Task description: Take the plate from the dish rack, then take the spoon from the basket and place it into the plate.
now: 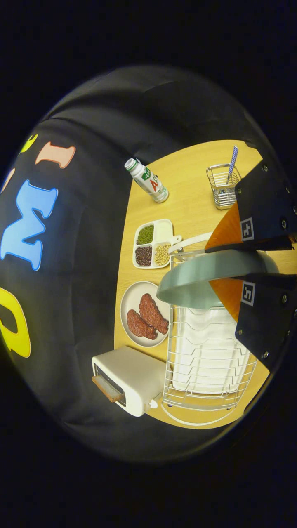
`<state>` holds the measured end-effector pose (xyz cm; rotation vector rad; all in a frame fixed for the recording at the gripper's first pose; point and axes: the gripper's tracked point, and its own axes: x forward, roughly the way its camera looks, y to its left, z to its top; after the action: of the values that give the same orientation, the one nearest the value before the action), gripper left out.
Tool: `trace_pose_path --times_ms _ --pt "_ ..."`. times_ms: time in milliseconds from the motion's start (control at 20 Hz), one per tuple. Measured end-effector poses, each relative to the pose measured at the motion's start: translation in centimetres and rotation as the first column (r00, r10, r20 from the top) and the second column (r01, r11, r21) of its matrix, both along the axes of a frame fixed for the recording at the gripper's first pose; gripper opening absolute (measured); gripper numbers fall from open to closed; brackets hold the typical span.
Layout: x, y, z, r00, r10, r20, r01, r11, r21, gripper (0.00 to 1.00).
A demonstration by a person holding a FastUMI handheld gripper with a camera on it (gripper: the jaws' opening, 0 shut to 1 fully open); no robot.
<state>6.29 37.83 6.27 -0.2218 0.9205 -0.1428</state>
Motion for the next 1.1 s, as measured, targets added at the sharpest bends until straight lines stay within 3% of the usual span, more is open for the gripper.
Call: trace_pose_path --times_ms 450,850,1100 --pt "-1.8 -1.9 4.2 0.998 0.025 0.059 -0.031 0.995 0.096 0.21" --pt "-7.5 -6.4 5.2 0.997 -0.008 0.078 -0.02 0.939 0.343 0.21" --pt "-10.6 -8.9 4.8 0.996 0.014 0.084 -0.047 0.912 0.408 0.21"
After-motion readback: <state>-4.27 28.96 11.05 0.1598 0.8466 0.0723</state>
